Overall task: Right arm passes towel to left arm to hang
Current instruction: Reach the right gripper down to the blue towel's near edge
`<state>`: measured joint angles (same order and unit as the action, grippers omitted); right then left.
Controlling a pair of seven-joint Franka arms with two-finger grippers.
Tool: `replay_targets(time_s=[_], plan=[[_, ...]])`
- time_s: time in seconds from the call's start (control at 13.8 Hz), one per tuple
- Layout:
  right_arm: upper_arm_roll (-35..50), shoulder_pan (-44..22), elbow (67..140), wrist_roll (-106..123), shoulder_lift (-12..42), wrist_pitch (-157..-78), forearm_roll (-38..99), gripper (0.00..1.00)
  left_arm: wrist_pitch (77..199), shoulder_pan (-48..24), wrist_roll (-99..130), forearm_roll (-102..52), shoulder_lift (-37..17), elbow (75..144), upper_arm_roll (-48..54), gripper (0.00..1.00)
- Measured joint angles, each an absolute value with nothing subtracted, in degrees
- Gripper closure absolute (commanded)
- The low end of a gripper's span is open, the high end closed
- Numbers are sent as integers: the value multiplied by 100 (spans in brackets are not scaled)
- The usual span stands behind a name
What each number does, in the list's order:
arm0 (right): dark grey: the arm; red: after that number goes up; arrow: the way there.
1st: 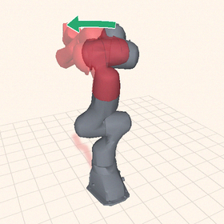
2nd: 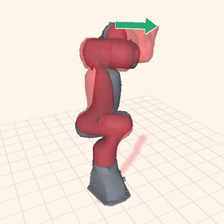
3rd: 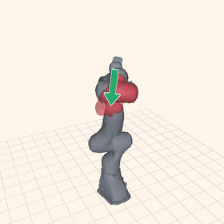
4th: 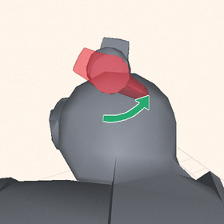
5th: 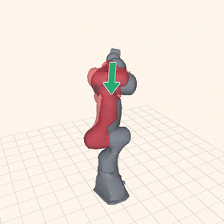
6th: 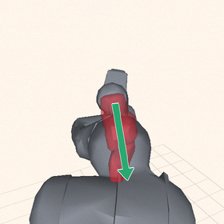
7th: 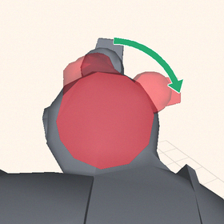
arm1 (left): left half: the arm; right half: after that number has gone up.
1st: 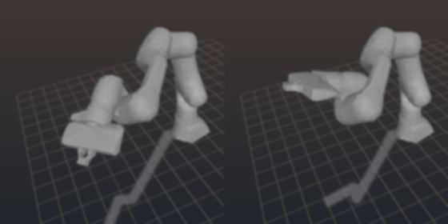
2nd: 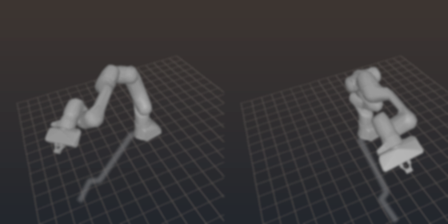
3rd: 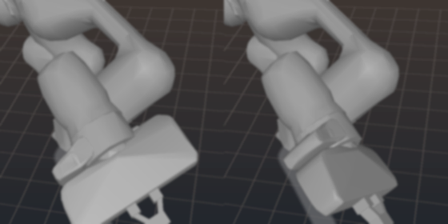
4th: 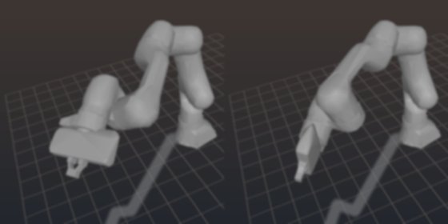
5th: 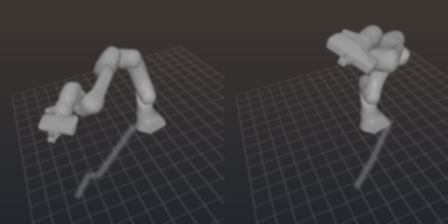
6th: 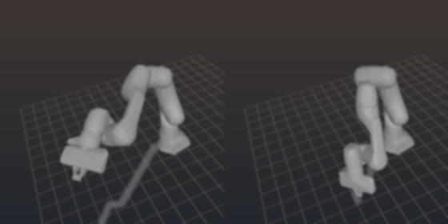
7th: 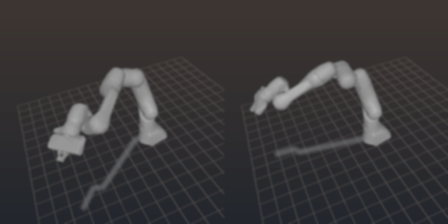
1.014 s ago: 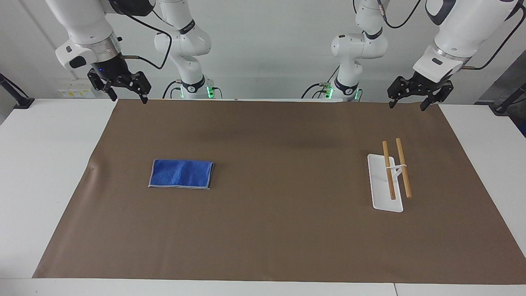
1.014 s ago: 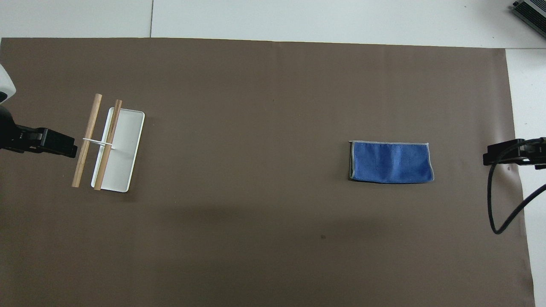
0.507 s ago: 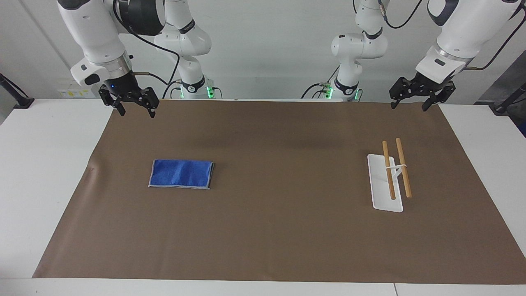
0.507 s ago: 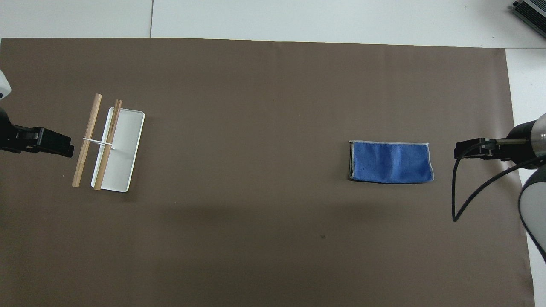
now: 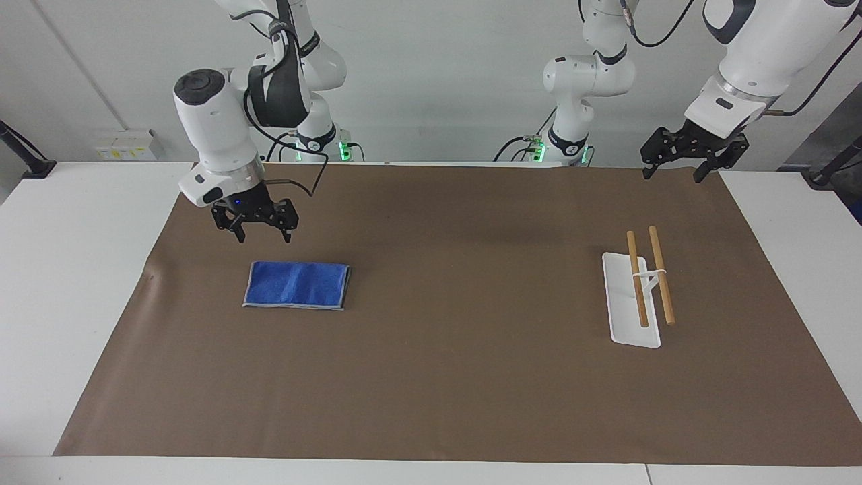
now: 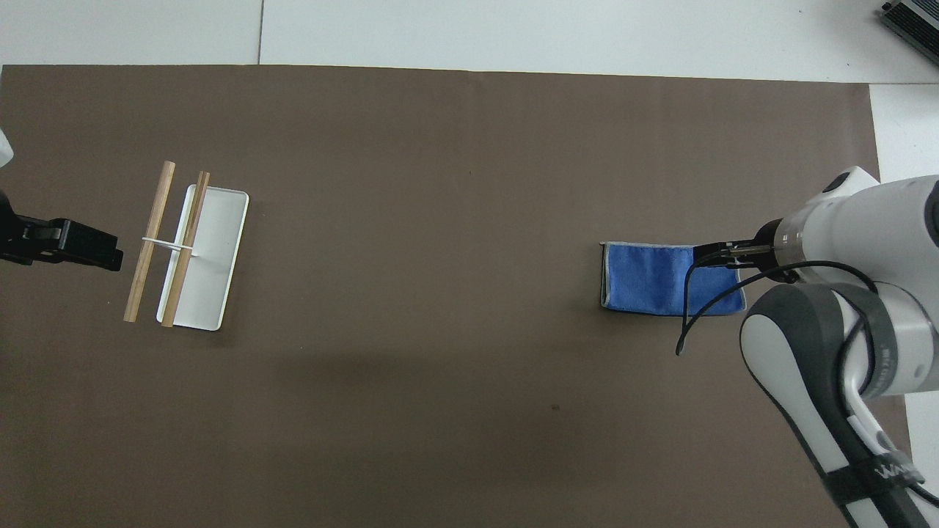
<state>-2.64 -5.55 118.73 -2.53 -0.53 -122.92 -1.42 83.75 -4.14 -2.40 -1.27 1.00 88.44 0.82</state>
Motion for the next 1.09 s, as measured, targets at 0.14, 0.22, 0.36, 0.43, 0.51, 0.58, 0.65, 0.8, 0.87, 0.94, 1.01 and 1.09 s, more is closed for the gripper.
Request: replay_targets(time_s=[0.14, 0.22, 0.36, 0.43, 0.51, 0.58, 0.65, 0.8, 0.87, 0.94, 1.01, 1.09], plan=[[-264, -586, 12135, -253, 191, -12812, -142, 0, 8375, -414, -240, -127, 100, 8844, 80, 0], [-264, -588, 12246, -253, 305, -13036, -142, 0, 8375, -414, -240, -127, 100, 8845, 80, 0], [-264, -588, 12458, -253, 531, -13531, -142, 0, 8375, -414, -240, -127, 100, 8846, 80, 0], [-264, -588, 12573, -253, 632, -13825, -142, 0, 8375, -414, -240, -127, 100, 8847, 80, 0], [-264, -589, 12675, -253, 736, -14097, -142, 0, 8375, -414, -240, -127, 100, 8848, 80, 0], [-263, -593, 12731, -253, 825, -14277, -142, 0, 8375, -414, -240, -127, 100, 8849, 80, 0], [-263, -617, 12757, -253, 903, -14410, -142, 0, 8375, -414, -240, -127, 100, 8849, 80, 0], [-263, -685, 12767, -253, 1033, -14553, -140, 0, 8375, -414, -240, -127, 100, 8849, 80, 0], [-263, -703, 12769, -253, 1065, -14557, -139, 0, 8375, -414, -240, -127, 100, 8850, 80, 0], [-263, -706, 12774, -253, 1082, -14557, -139, 0, 8375, -414, -240, -127, 100, 8850, 80, 0], [-266, -706, 12788, -253, 1093, -14566, -139, 0, 8375, -414, -240, -127, 100, 8850, 80, 0], [-270, -706, 12818, -253, 1098, -14617, -138, 12, 8375, -414, -240, -127, 100, 8850, 80, 0]])
